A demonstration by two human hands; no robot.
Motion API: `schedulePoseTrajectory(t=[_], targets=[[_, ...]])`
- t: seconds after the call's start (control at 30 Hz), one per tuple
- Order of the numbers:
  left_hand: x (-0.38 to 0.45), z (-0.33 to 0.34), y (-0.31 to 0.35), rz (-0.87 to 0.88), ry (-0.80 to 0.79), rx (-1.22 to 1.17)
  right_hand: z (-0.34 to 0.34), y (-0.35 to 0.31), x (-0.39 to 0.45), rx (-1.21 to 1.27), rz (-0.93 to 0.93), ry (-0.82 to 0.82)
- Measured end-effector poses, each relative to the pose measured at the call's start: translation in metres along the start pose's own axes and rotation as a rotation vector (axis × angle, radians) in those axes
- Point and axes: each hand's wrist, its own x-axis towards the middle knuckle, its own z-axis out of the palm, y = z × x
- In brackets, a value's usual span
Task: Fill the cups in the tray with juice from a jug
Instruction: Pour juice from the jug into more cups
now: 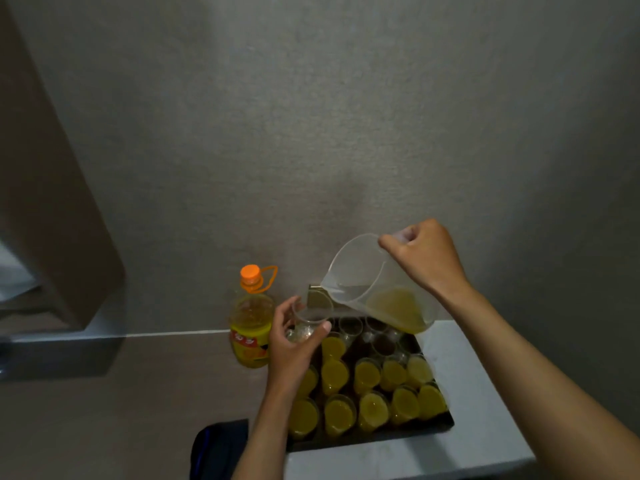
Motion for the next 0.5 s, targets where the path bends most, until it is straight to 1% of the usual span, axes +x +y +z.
schedulePoseTrajectory(t=[0.27,0.5], targets=[[-0.005,-0.016,0.017,0.018,0.017,0.011,-0.006,-0.032,0.003,-0.133,-0.118,-0.100],[-0.010,-0.023,0.023,0.005,0.007,0.017,-0.008,-0.047,0.005,-0.220,-0.153,-0.106]])
